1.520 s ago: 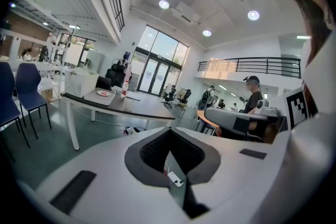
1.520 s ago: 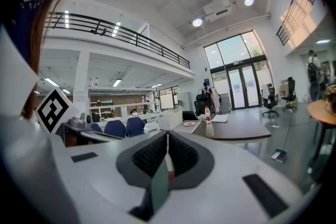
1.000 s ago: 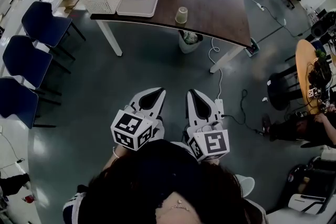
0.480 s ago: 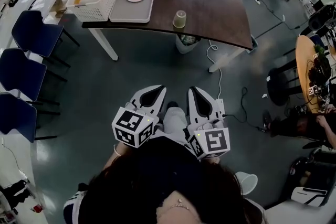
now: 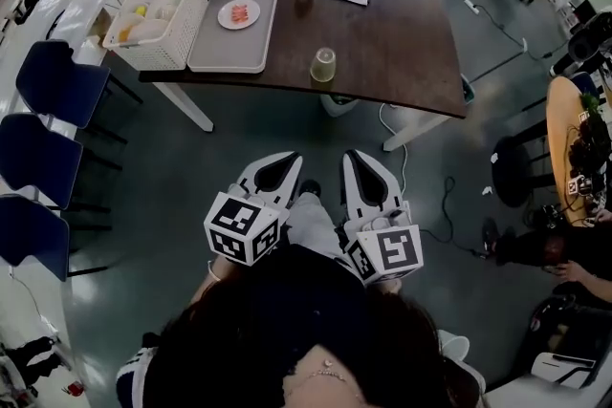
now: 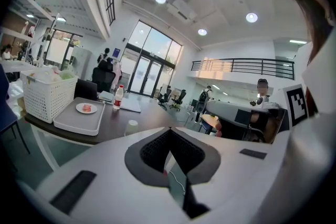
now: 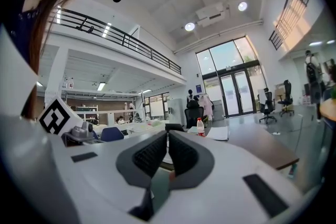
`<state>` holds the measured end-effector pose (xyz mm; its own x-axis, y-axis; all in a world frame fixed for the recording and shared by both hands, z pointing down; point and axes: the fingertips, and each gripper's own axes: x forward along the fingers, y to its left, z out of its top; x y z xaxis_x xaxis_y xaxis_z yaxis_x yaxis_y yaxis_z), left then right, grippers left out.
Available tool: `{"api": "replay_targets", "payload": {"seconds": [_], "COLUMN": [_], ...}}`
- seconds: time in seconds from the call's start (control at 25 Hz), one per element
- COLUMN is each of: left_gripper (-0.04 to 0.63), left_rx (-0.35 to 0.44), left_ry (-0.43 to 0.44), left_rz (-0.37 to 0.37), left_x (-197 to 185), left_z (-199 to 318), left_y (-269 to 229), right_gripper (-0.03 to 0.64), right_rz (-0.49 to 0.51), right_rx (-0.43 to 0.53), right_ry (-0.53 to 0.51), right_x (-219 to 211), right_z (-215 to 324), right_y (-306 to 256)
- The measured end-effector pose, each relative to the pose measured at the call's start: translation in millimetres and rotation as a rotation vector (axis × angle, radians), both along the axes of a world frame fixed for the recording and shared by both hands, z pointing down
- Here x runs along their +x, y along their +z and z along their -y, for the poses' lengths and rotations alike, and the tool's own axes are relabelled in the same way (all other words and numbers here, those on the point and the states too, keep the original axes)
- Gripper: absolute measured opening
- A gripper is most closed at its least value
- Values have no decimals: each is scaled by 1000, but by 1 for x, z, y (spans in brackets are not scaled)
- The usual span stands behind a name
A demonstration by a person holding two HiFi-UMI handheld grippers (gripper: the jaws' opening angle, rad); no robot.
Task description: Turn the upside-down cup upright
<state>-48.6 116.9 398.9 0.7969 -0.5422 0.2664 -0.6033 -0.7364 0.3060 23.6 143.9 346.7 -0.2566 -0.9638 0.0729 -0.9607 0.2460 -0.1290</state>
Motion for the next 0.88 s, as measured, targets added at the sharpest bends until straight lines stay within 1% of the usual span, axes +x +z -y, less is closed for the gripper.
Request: {"api": "replay_targets", "payload": {"seconds": [0.2,0.48,0.68,0.88], "left_gripper": [0,0,0,0], "left_rx": [-1,10,15,13], "left_ry": [-26,-65,-98,-102], "left_rz": [5,17,39,43], "left_x": [19,50,57,56], "left_z": [66,140,183,214], "left_y": [1,-5,0,2], "right_gripper": [20,20,20,20], "right_rz": [-18,-22,-46,-55], "right_rx": [-13,-18,-36,-56], "right_ry": [-25,-57,-87,-71], "right_x": [19,53,63,69], "right_z": [67,145,191,224], "right_y": [3,4,12,23]}}
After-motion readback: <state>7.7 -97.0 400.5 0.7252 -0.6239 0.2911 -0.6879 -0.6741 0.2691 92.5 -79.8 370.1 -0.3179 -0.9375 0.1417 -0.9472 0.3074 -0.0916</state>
